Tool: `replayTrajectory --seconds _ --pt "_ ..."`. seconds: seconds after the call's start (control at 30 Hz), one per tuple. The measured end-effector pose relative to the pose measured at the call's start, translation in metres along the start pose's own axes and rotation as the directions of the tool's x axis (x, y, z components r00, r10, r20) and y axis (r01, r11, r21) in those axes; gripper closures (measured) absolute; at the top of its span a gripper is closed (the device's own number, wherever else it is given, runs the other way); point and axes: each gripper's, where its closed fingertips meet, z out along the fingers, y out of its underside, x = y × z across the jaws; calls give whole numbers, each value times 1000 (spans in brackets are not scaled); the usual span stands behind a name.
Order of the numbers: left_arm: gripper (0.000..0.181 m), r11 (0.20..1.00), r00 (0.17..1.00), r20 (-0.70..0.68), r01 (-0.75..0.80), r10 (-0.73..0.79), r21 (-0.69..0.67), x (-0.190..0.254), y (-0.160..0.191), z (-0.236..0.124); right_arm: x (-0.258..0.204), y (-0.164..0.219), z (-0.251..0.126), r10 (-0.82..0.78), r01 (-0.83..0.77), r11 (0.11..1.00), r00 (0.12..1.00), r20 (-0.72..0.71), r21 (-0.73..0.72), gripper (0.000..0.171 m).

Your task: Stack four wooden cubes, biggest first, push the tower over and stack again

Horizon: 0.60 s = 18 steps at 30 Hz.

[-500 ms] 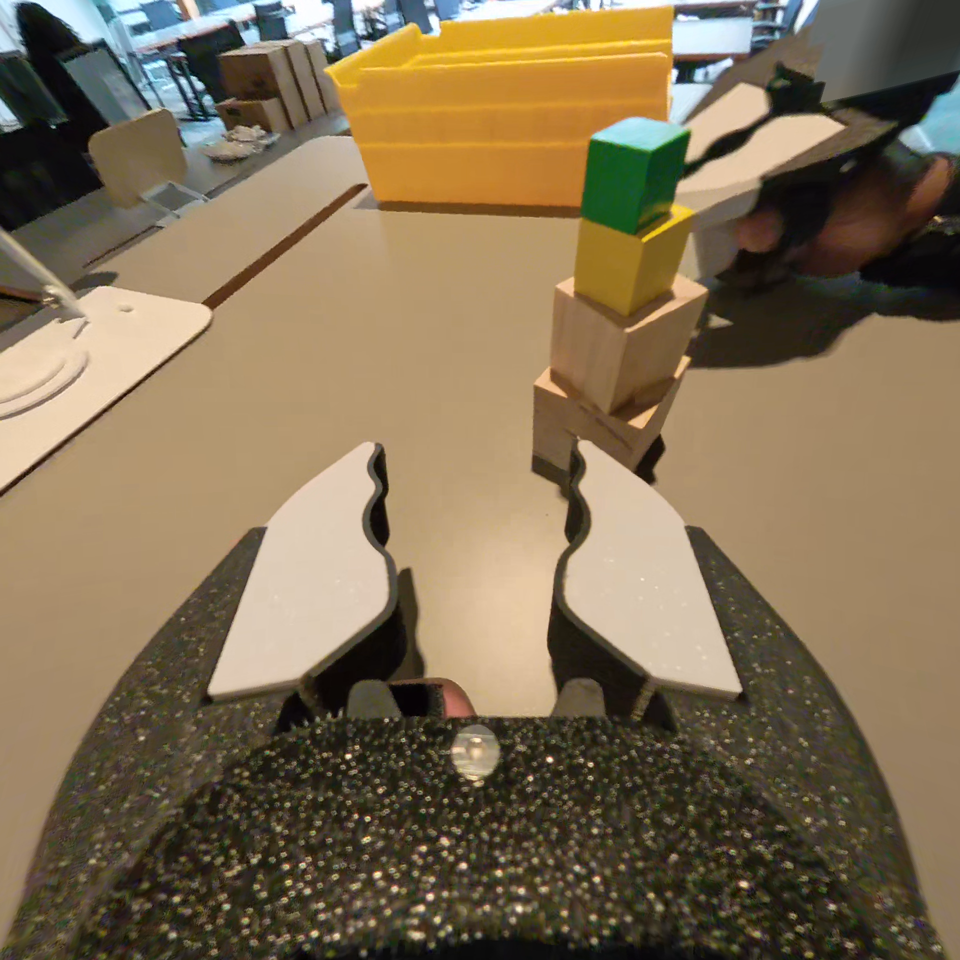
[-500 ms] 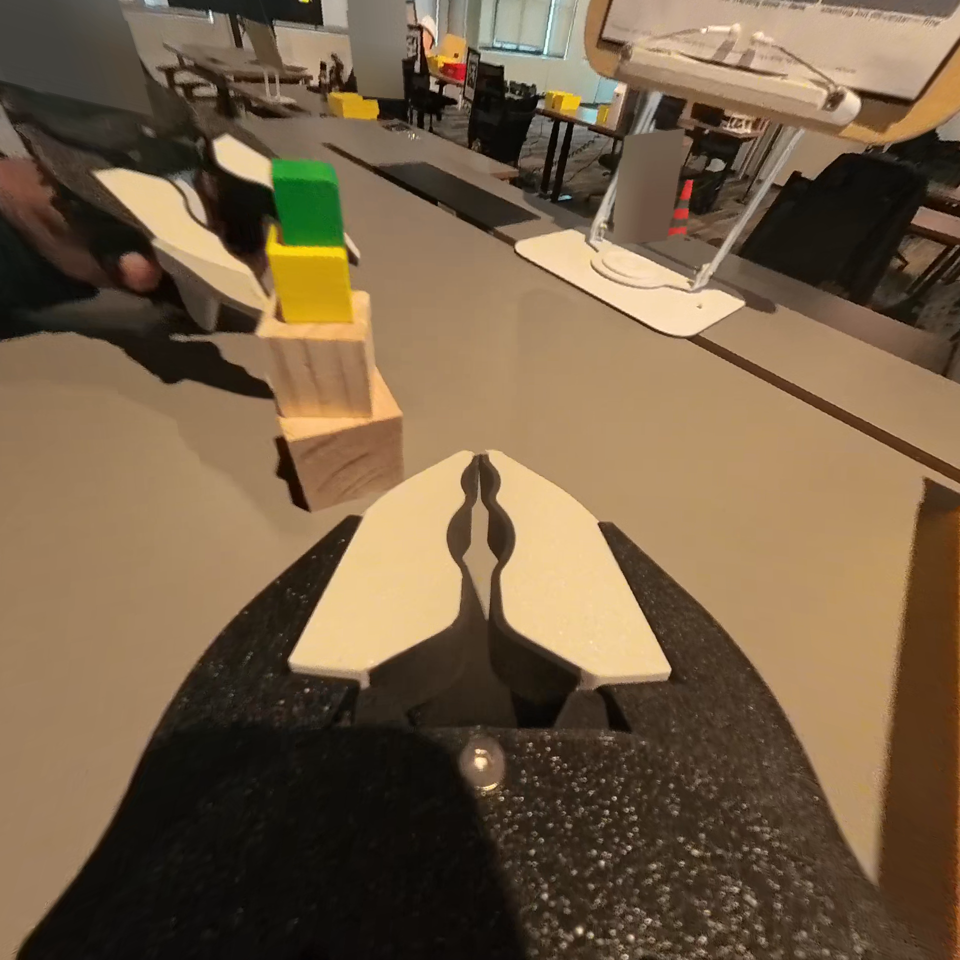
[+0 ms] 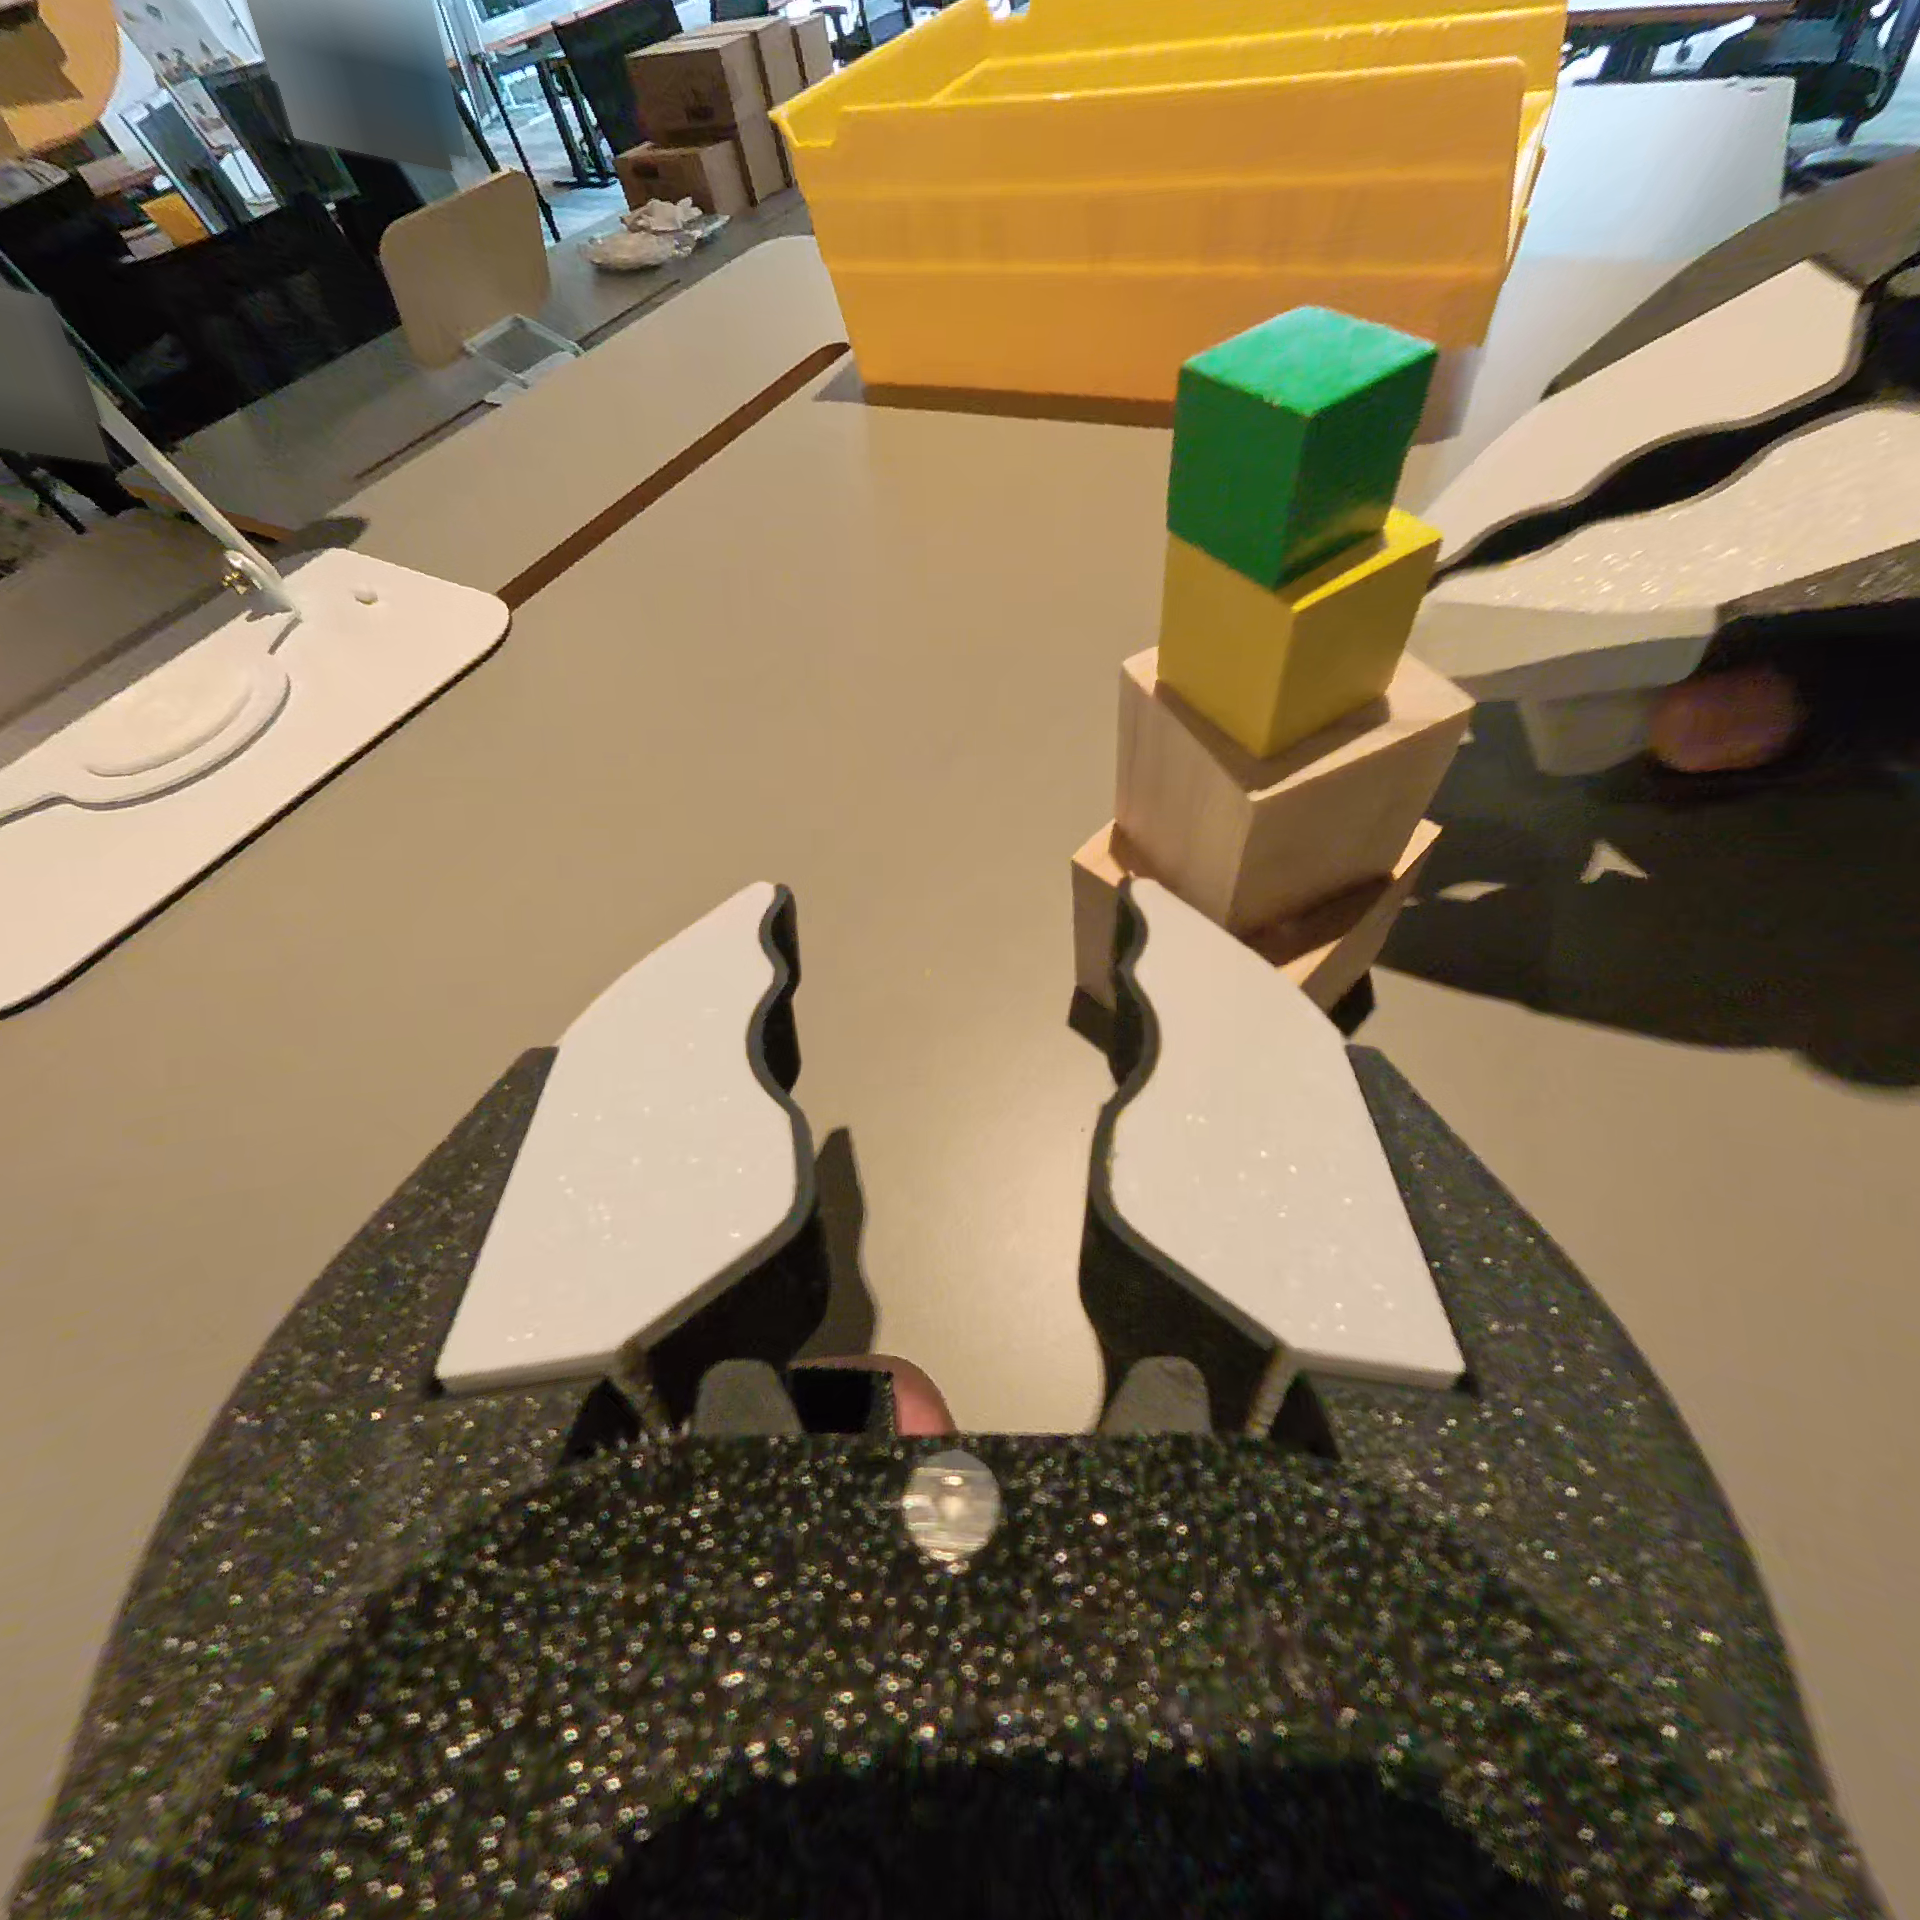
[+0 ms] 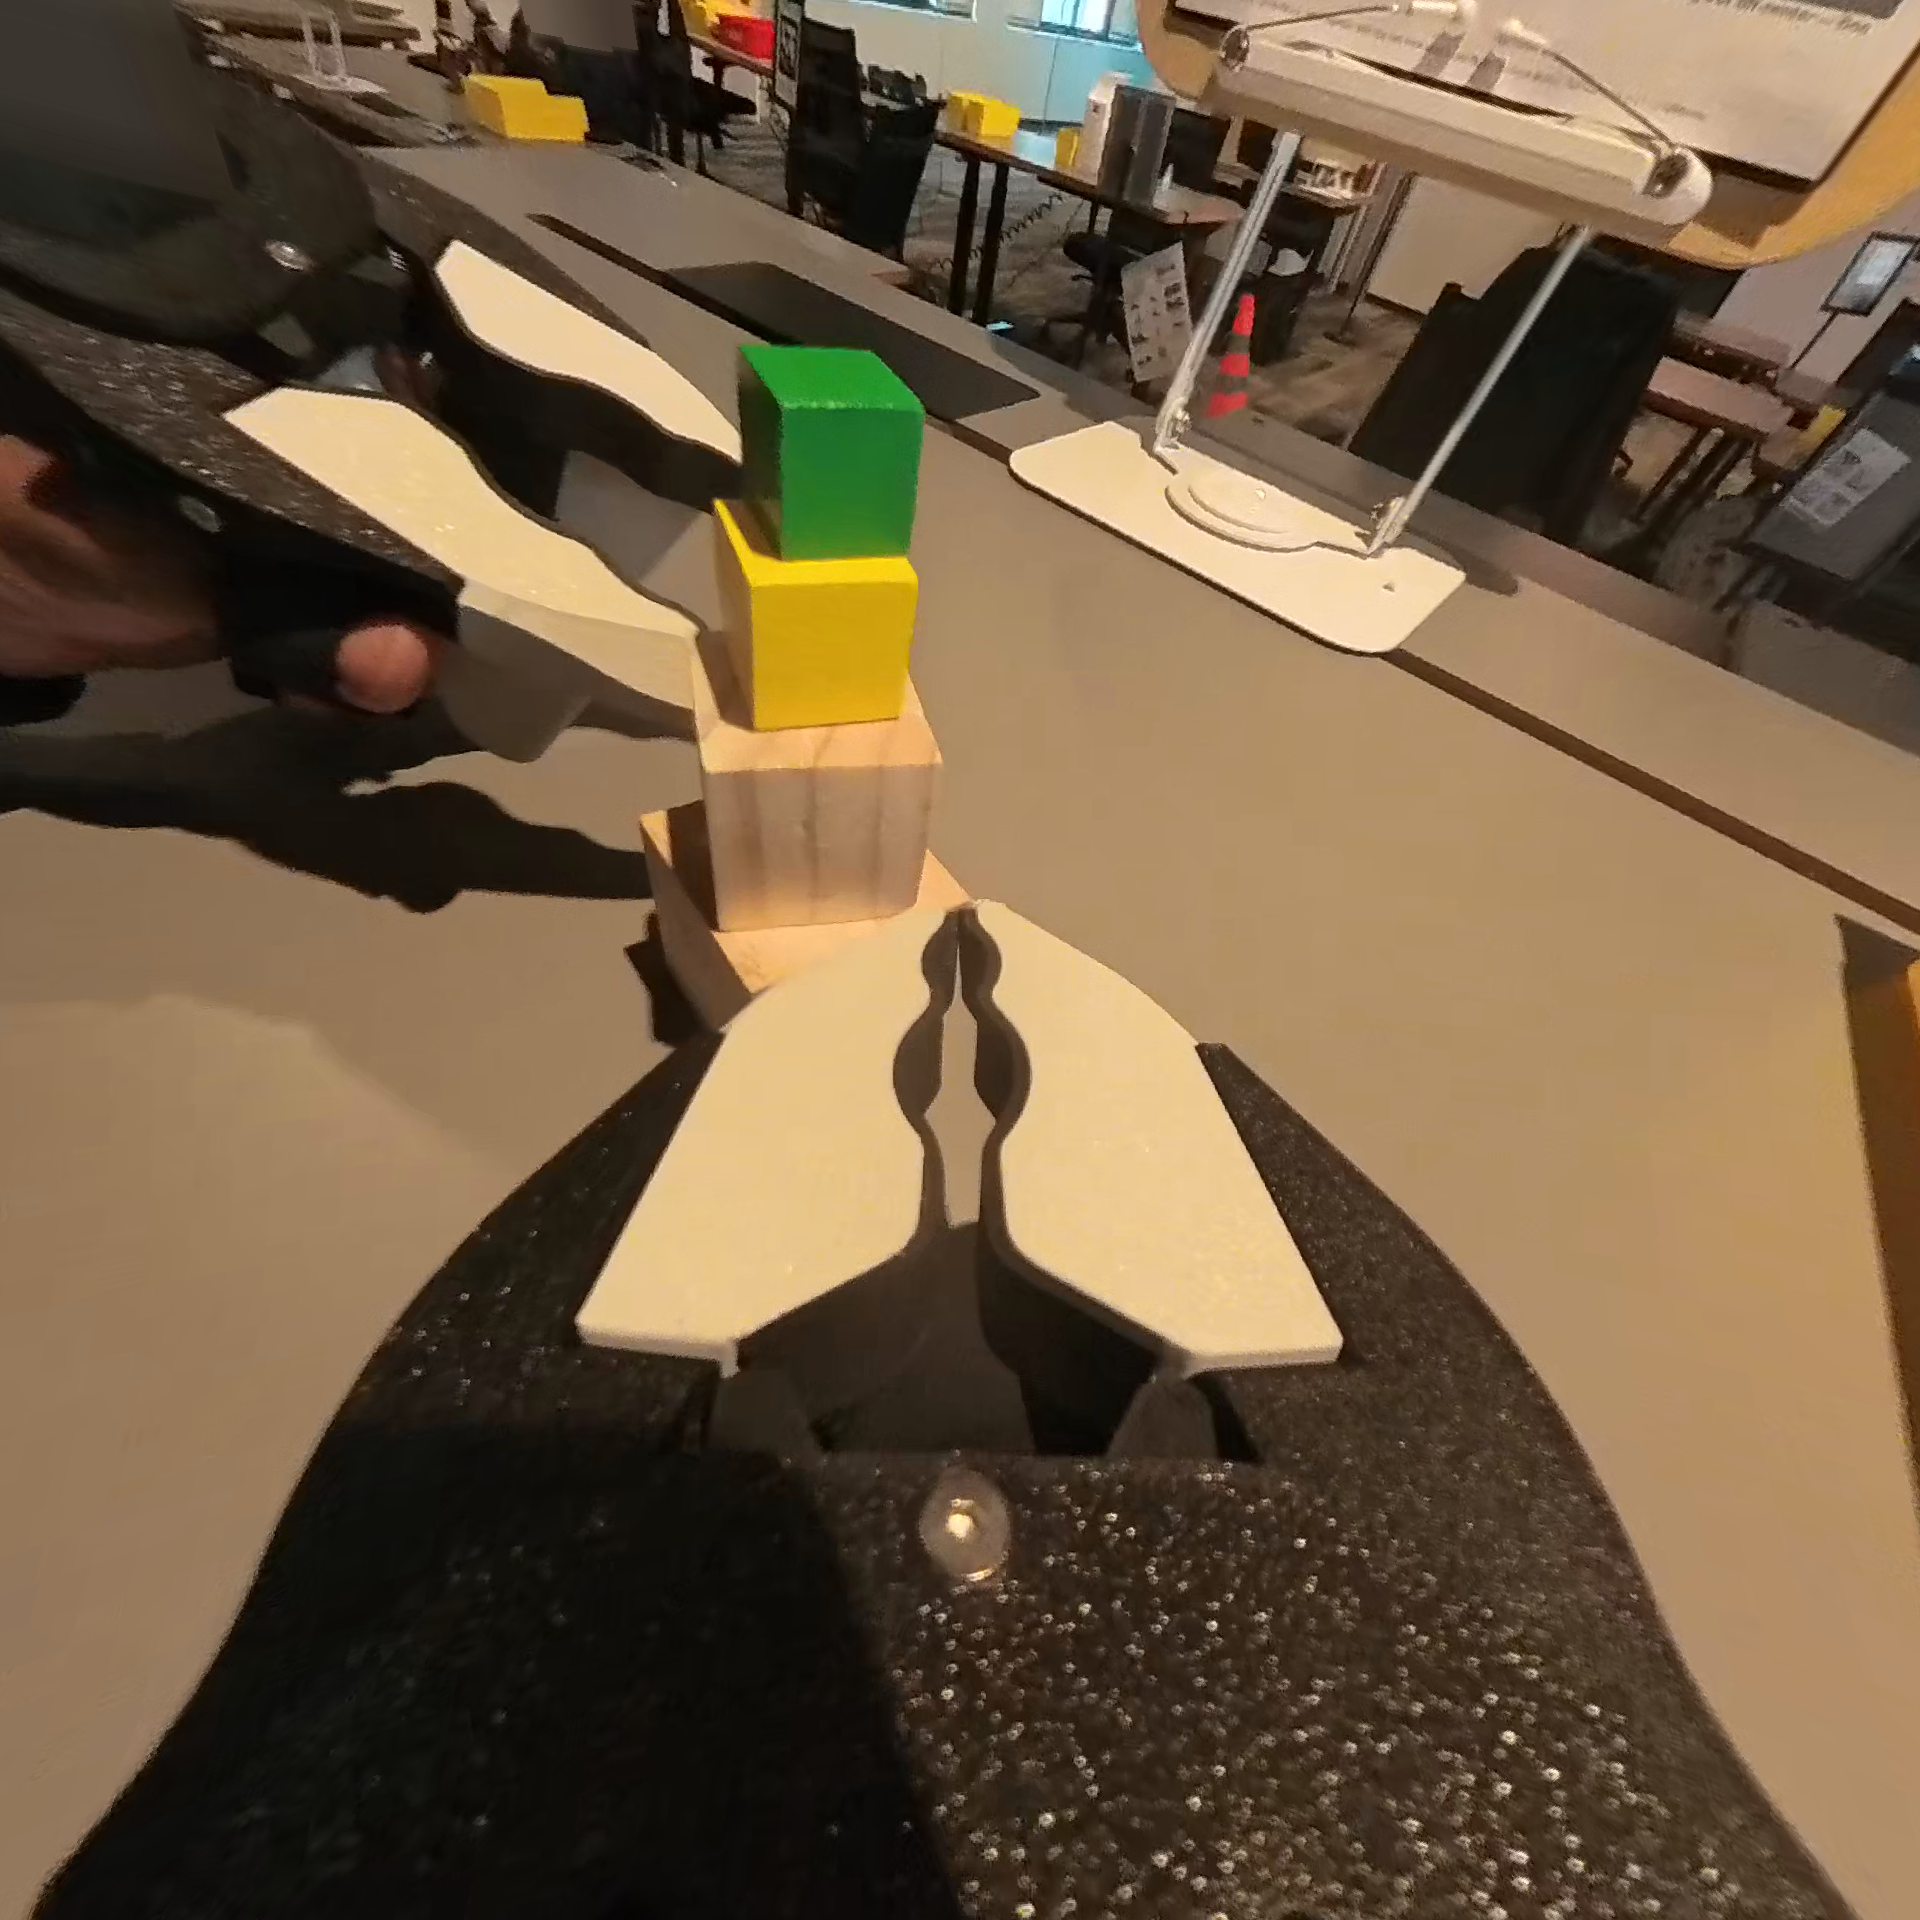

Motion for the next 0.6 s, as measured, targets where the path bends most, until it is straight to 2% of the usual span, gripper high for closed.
replayTrajectory --seconds 0.13,0.6 --pt "124 1000 1000 -15 -6 6 7 6 -3 -1 -8 -5 5 -15 15 1000 1000 9 13 171" --pt "125 999 999 -18 -45 45 3 13 -4 -2 -1 -1 10 -42 40 999 995 -89 -29 171"
